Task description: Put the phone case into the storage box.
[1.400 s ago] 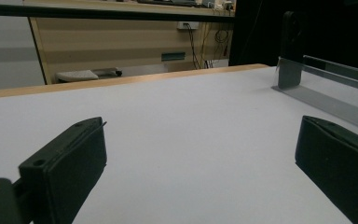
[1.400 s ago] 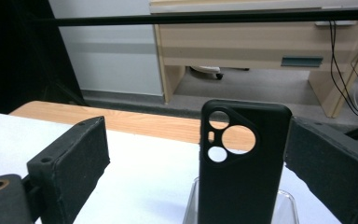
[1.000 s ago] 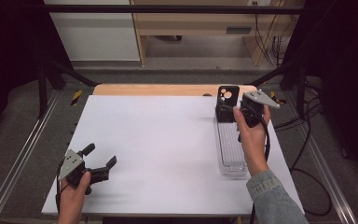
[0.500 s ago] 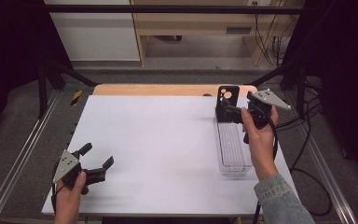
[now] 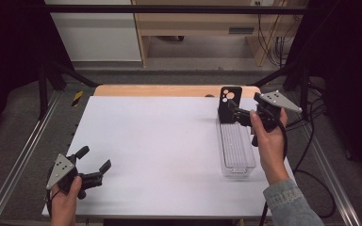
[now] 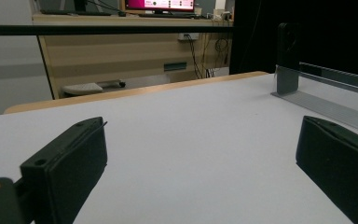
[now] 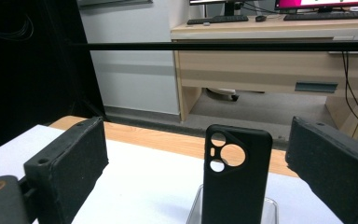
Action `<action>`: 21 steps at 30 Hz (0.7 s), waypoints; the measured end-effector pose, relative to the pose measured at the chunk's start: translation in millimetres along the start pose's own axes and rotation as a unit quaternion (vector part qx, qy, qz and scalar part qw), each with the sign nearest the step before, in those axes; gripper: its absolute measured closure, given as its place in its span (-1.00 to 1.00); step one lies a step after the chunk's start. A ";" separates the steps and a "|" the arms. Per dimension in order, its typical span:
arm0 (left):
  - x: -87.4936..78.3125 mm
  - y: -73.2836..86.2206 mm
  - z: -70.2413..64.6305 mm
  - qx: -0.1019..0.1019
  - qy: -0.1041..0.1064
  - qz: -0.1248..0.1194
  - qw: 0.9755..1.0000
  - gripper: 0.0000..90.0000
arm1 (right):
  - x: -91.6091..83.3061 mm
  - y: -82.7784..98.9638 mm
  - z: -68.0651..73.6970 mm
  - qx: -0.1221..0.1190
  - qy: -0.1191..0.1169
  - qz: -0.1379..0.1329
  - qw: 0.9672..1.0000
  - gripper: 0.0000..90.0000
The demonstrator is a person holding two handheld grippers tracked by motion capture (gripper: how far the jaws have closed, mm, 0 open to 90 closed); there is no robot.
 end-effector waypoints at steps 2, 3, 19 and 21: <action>-1.8 0.1 1.1 -0.002 0.000 0.000 1.000 -0.96 | -1.7 -0.6 -0.9 -0.007 0.001 -0.001 1.000 -0.88; -2.8 0.0 1.4 -0.003 0.000 0.000 1.000 -0.96 | -2.3 -1.2 -1.0 -0.007 0.000 -0.004 1.000 -0.88; -8.4 1.6 3.3 -0.004 0.017 -0.001 1.000 -0.97 | -13.7 -9.5 -8.1 -0.003 -0.009 -0.030 1.000 -0.89; -7.1 2.7 2.9 -0.005 0.017 0.001 1.000 -0.97 | -15.6 -11.3 -8.8 0.005 -0.016 -0.039 0.999 -0.91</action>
Point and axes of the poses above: each handheld gripper's, and its own axes: x roughly forward along the jaws, y roughly out of its underside, z roughly to its left, the point moved 9 cm from there along x, roughly forward along the jaws, and after that the axes turned 5 degrees about -z, right-handed, at the moved point
